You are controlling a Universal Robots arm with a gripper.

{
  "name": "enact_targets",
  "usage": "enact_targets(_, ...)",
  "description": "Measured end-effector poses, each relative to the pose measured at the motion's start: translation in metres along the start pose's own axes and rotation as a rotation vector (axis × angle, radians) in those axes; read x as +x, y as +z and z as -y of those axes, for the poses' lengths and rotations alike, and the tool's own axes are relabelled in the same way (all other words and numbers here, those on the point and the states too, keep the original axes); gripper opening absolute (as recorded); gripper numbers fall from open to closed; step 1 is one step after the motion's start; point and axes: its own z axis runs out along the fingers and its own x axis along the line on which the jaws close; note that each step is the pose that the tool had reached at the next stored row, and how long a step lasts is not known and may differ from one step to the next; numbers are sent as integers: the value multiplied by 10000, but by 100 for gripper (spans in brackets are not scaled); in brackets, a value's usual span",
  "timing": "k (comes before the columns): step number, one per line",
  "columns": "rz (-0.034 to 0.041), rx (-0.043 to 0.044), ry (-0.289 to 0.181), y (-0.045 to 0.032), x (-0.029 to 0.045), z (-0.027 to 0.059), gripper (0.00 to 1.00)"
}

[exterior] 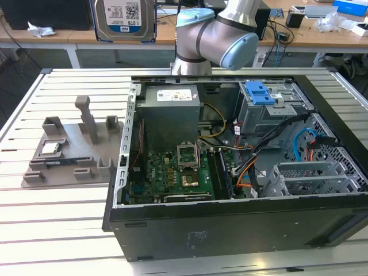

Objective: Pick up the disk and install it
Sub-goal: 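Pick up the disk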

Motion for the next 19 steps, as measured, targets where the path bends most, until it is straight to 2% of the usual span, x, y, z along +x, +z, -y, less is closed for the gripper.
enact_targets(6,1,-1,0,-3,45,82,37)
enact_targets(14,1,-10,0,-8,110,249,37)
enact_targets(16,1,-13,-1,-10,125,292,37)
enact_targets(19,1,-22,-2,-13,160,403,37)
